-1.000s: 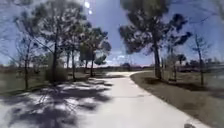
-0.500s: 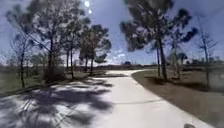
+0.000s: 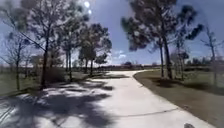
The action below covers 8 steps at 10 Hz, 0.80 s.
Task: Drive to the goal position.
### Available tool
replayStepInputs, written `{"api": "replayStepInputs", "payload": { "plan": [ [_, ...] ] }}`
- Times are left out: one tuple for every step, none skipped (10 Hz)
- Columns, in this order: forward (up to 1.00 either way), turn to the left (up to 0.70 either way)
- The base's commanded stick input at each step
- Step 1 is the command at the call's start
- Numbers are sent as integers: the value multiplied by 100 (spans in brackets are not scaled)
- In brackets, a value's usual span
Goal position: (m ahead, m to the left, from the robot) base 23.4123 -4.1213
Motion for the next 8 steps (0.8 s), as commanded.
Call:
{"api": "replayStepInputs", "payload": {
  "plan": [
    [85, 0],
    [85, 0],
    [85, 0],
    [85, 0],
    [85, 0],
    [85, 0],
    [85, 0],
    [85, 0]
  ]
}}
